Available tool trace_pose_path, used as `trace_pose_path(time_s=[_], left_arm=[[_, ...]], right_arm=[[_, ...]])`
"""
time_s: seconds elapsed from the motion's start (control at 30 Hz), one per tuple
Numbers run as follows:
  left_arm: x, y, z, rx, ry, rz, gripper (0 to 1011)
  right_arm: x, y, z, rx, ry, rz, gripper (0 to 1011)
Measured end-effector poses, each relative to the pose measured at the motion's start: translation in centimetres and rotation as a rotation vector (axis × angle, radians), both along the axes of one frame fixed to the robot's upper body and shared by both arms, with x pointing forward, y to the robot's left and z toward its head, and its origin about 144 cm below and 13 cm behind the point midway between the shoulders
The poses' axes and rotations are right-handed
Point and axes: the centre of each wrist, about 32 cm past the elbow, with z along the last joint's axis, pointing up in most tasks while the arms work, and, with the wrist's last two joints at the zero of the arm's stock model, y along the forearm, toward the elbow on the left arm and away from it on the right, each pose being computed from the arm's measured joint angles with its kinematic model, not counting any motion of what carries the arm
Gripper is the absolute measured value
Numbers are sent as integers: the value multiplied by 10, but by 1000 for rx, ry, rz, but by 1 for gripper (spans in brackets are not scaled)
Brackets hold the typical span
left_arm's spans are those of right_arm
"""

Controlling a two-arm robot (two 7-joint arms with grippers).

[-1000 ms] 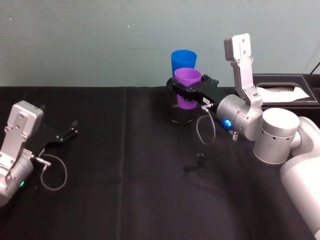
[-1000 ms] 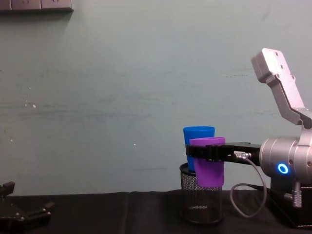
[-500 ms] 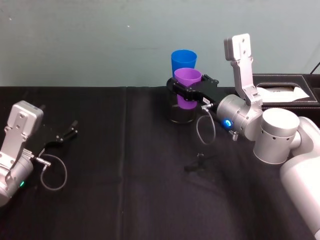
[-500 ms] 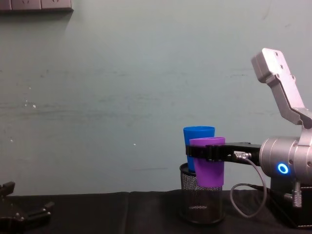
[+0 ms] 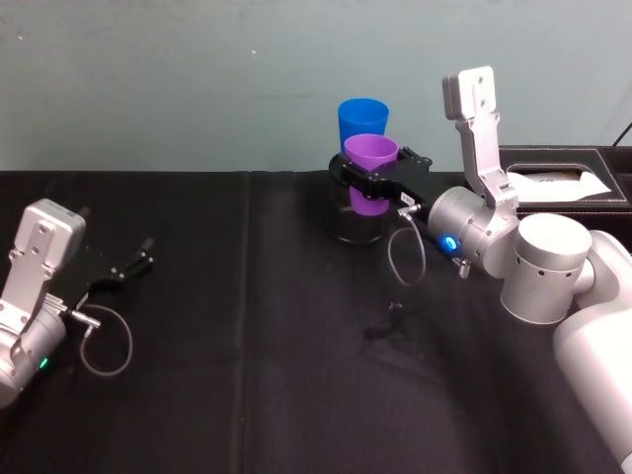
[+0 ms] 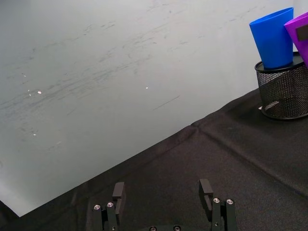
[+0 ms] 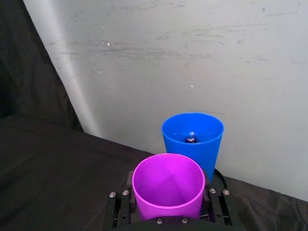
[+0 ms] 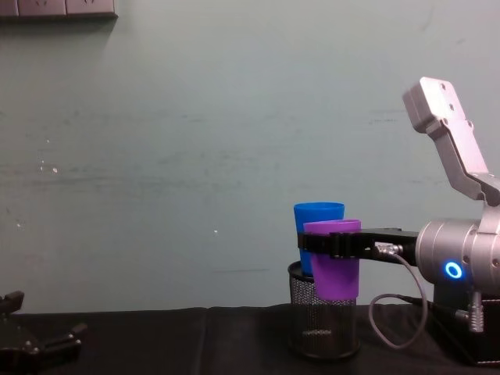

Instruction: Pick up one cup with a gripper and tap it against the other cup.

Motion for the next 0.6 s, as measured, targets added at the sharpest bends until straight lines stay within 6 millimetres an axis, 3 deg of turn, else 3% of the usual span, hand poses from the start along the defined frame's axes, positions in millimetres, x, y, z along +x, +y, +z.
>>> trace_pose_path(time_s=[0.6], left_arm=[[0,0,0,0,0,0,1000]], right_arm=[[0,0,0,0,0,0,739]])
